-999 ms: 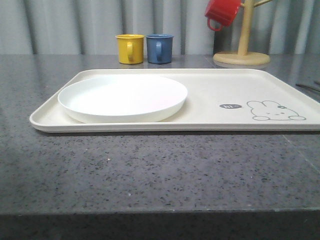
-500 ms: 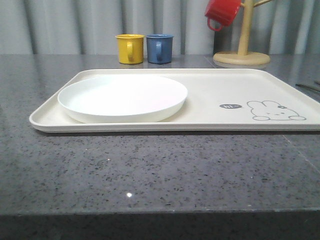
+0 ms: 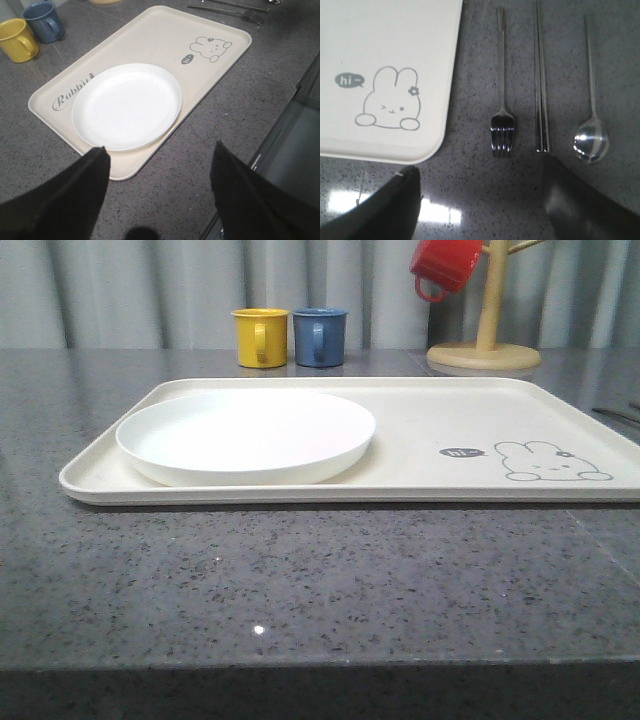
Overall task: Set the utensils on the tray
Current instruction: 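Grasp the metal fork beside the tray with the right gripper, then carry the fork onto the tray beside the plate and release, then grasp the metal chopsticks with the right gripper, then place the chopsticks on the tray next to the fork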
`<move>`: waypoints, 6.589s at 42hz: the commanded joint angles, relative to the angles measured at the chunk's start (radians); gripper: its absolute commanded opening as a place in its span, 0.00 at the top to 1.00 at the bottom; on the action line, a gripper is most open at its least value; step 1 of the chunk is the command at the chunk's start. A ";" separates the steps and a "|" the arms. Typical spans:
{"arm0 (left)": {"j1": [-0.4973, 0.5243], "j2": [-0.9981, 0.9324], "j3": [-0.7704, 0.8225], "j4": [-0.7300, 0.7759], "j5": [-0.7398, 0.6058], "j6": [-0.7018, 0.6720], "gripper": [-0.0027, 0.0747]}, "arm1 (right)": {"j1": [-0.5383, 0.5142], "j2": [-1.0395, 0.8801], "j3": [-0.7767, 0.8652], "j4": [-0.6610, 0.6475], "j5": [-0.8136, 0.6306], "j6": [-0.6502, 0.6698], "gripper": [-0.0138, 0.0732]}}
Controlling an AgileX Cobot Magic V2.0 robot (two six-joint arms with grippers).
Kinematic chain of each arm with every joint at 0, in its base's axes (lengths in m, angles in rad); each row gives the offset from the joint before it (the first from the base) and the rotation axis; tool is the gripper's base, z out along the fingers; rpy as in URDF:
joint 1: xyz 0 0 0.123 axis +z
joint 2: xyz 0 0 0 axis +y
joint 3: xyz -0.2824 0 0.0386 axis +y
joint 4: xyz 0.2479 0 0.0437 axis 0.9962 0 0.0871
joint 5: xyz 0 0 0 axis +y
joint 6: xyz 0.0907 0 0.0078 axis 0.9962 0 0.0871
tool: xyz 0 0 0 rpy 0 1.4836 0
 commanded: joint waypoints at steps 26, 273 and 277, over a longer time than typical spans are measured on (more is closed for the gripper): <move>-0.007 0.000 -0.025 -0.013 -0.073 -0.013 0.41 | -0.065 0.546 -0.360 0.003 0.170 -0.082 0.23; -0.007 0.000 -0.025 -0.013 -0.080 -0.013 0.41 | -0.065 0.557 -0.498 -0.145 0.266 -0.064 0.42; -0.007 0.000 -0.025 -0.013 -0.080 -0.013 0.41 | -0.147 0.575 -0.498 -0.145 0.252 -0.077 0.42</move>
